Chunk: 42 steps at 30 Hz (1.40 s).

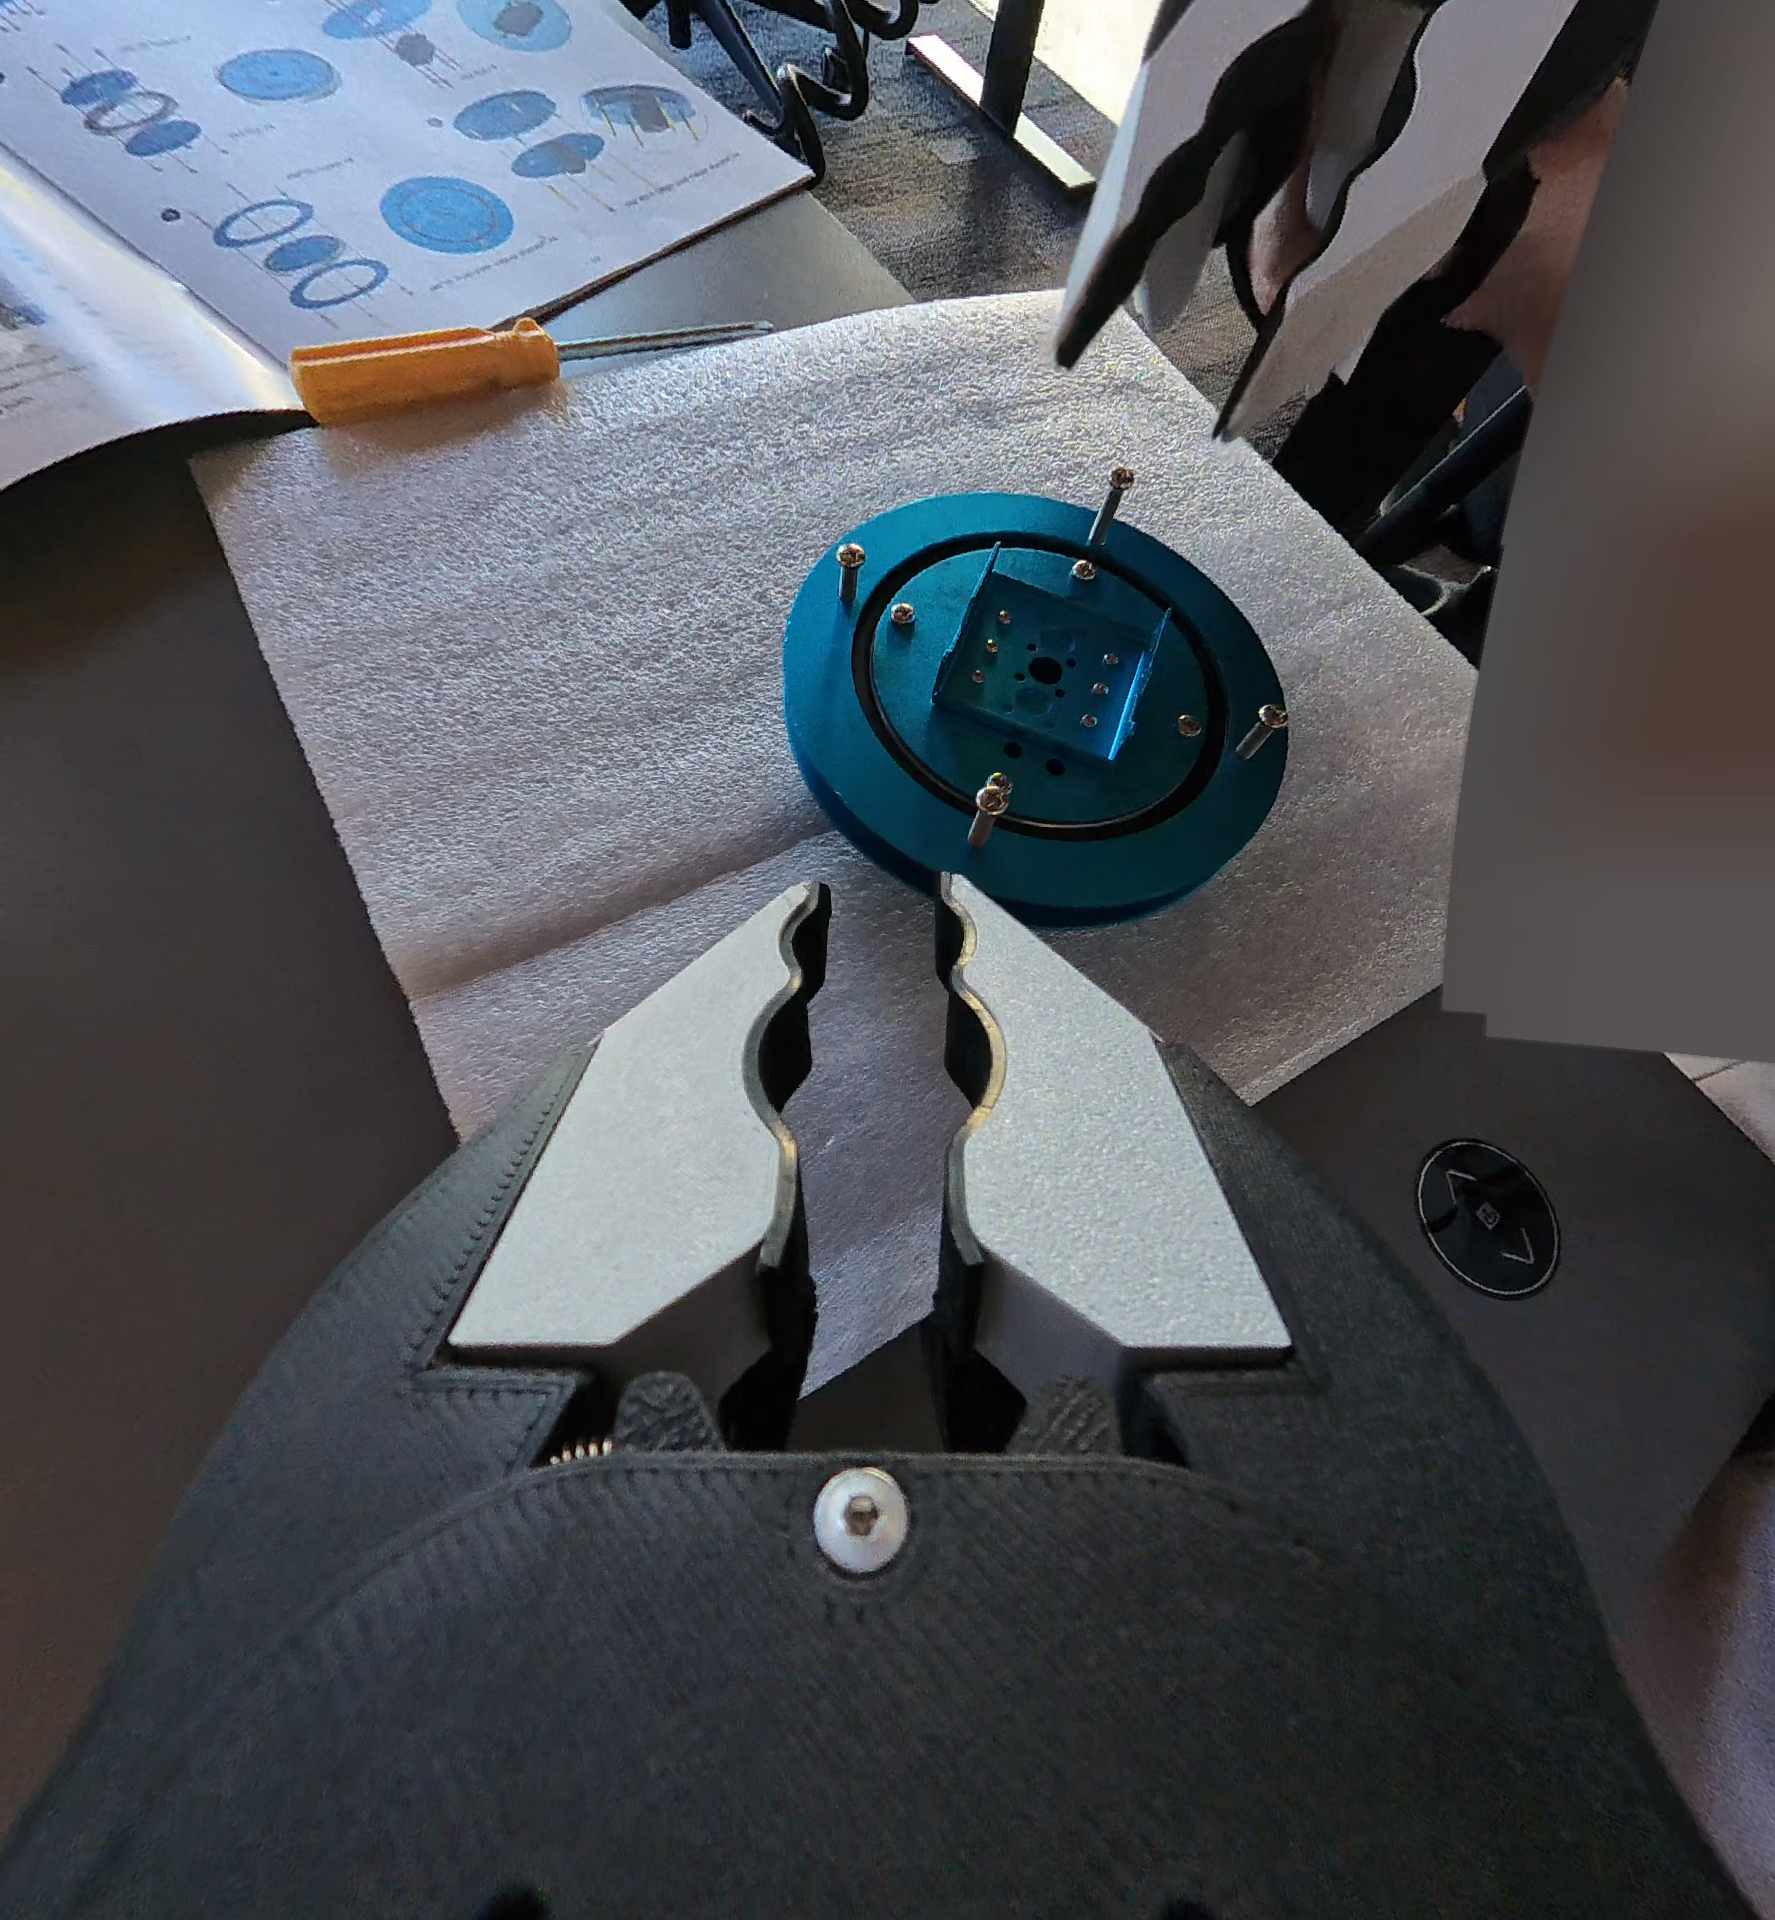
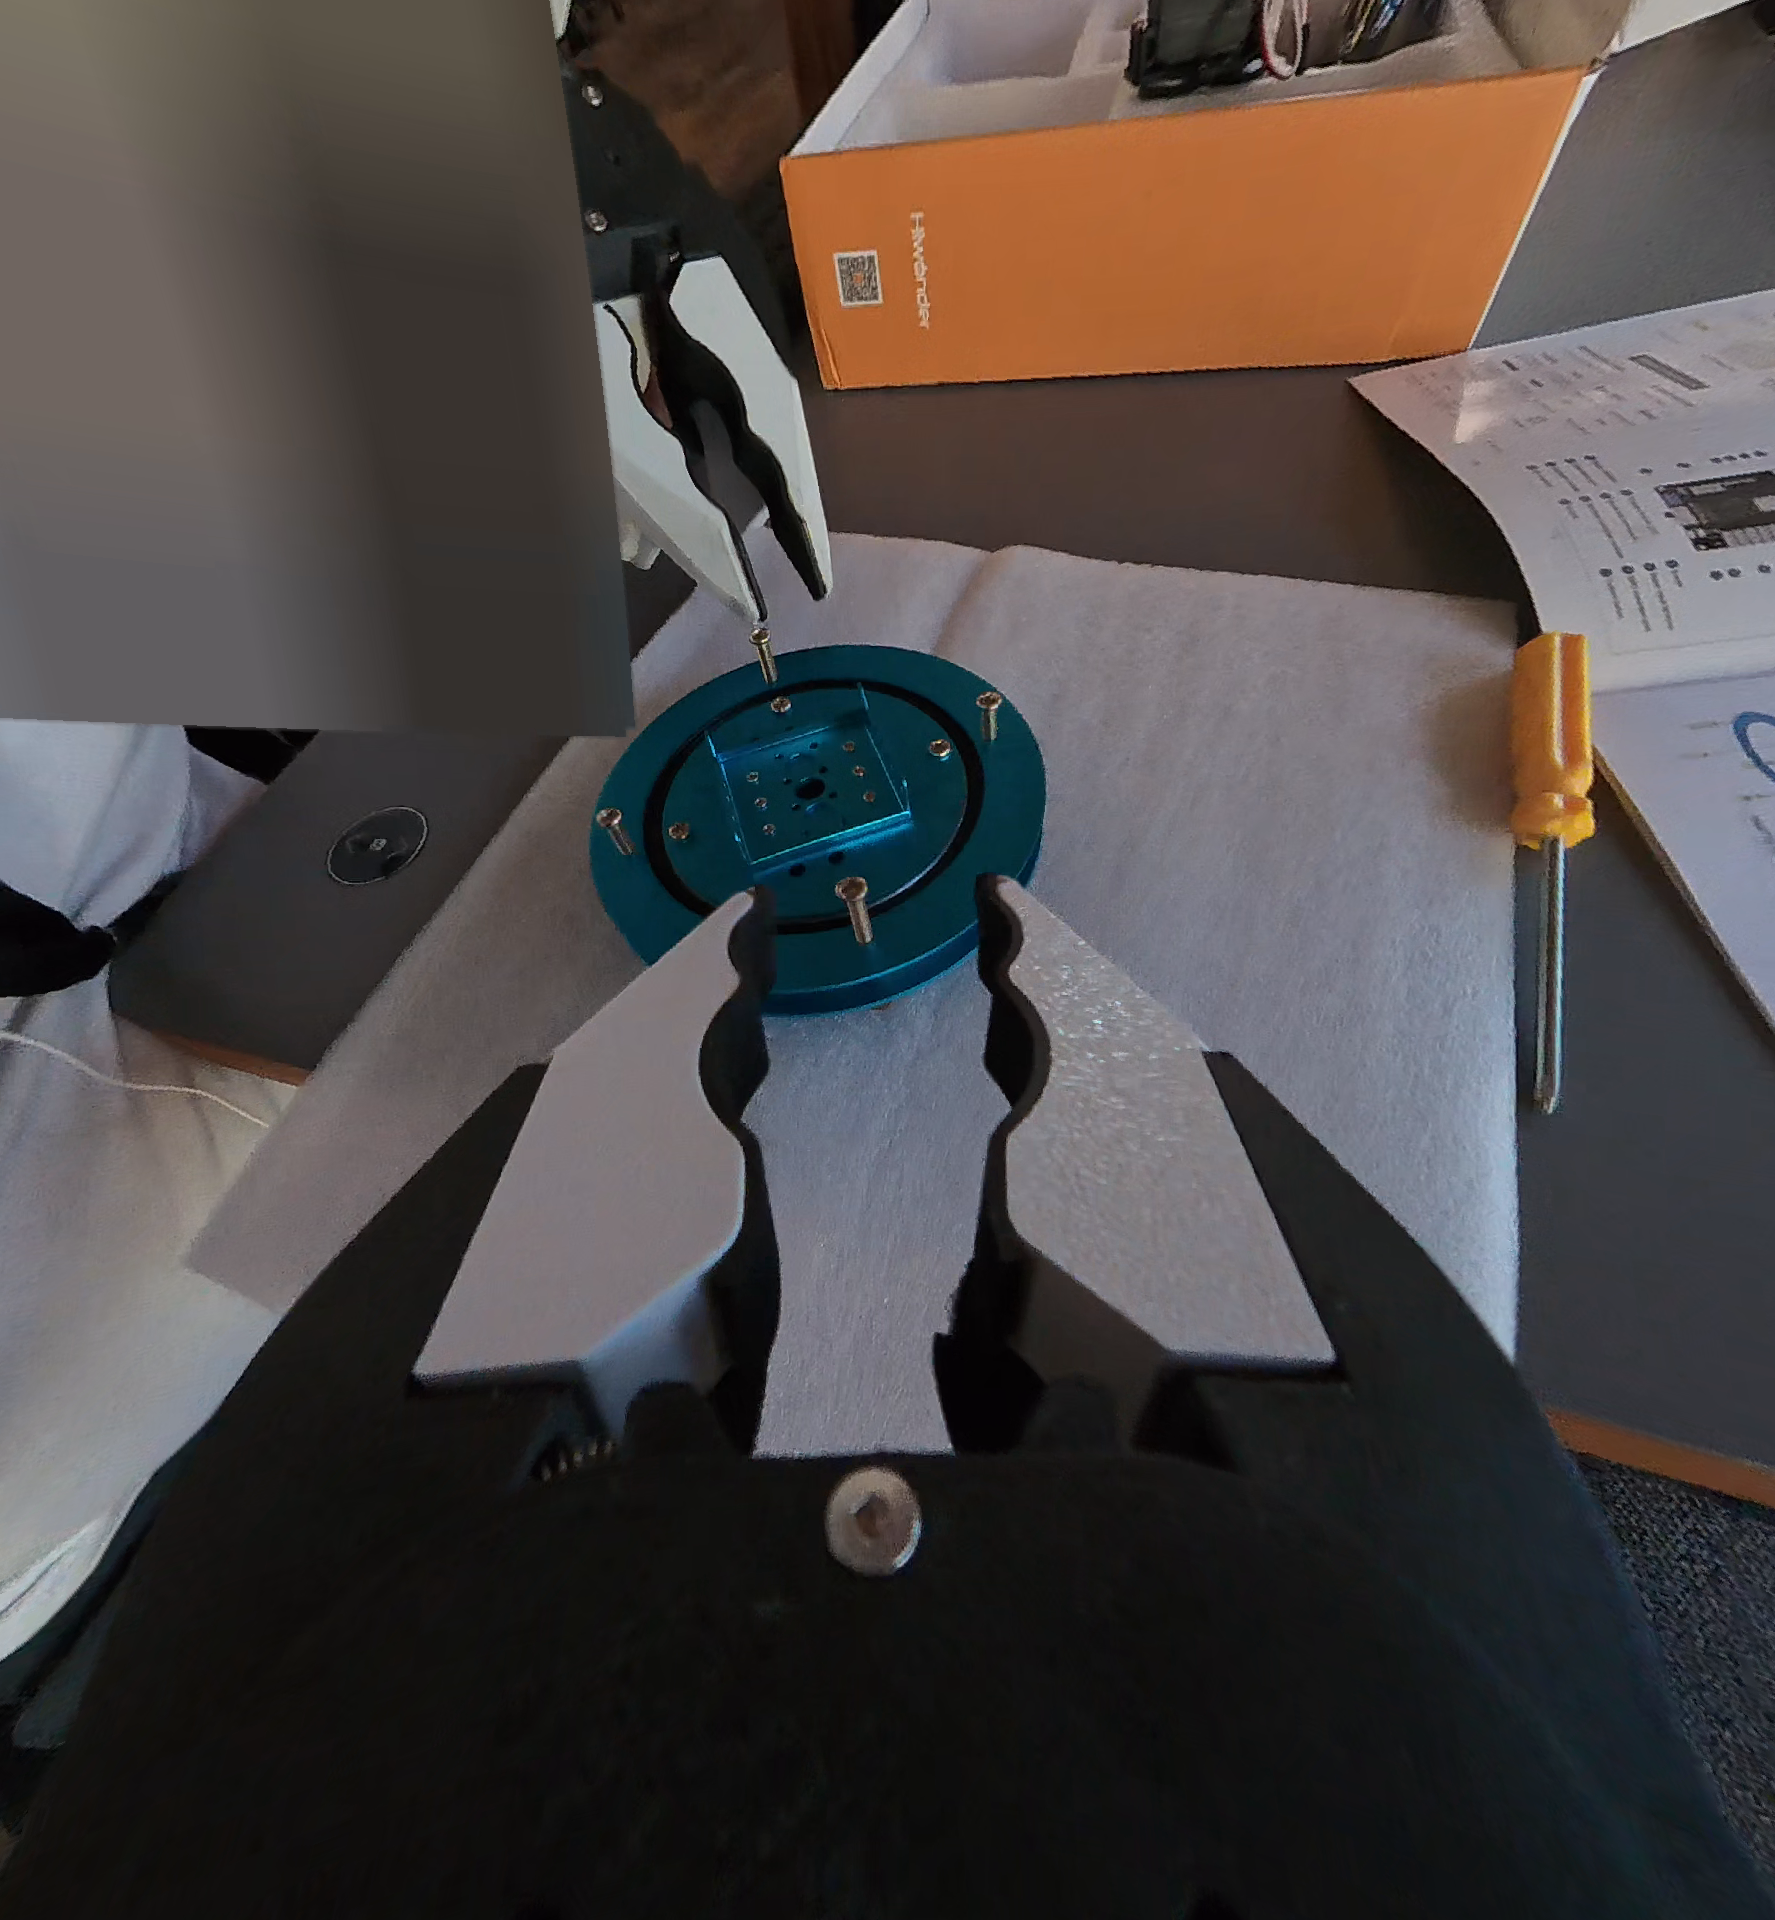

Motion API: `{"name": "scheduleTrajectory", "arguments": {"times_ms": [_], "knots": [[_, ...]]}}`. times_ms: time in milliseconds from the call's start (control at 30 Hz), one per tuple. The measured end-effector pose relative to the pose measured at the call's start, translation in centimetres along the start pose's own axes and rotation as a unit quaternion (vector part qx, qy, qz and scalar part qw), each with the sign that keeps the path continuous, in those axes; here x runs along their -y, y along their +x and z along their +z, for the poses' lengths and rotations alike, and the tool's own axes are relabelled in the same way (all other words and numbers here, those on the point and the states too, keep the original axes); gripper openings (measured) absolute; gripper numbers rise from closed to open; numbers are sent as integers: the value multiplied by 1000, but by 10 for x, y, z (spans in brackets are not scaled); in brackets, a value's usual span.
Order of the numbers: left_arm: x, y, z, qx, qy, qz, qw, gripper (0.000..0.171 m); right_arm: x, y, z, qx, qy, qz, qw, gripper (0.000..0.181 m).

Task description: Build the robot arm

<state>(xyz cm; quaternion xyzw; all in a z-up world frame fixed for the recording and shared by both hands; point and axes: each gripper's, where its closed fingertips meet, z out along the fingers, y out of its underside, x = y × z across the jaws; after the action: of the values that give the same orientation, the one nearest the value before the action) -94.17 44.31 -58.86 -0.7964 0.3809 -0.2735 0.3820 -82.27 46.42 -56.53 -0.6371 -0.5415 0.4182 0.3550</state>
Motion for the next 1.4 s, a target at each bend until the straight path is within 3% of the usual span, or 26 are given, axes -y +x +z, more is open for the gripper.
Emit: {"name": "scheduleTrajectory", "arguments": {"times_ms": [500, 567, 667, 733, 900, 1067, 1133, 1400], "knots": [[15, 12, 7, -10, 1, 34, 999, 23, -11, -7, 21, 36, -12, -16, 999, 22], [18, 16, 8, -21, 6, 37, 999, 27, -6, -8, 21, 34, 0, -14, 999, 27], [25, 26, 13, -51, 9, 50, 997, 37, 5, -15, 23, 31, 8, -27, 999, 49], [28, 27, 19, -56, 0, 69, 996, 40, 10, -21, 29, 31, 4, -43, 999, 49], [22, 32, 42, -69, -40, 115, 990, 56, 3, -17, 48, 39, -51, -63, 996, 56], [22, 35, 46, -73, -40, 115, 990, 44, -7, -19, 58, 81, -127, -73, 986, 56], [21, 35, 46, -73, -37, 111, 990, 44, -8, -18, 59, 92, -150, -90, 980, 46], [20, 41, 45, -61, -29, 104, 992, 48, -11, -16, 54, 186, -245, -183, 934, 45]]}}
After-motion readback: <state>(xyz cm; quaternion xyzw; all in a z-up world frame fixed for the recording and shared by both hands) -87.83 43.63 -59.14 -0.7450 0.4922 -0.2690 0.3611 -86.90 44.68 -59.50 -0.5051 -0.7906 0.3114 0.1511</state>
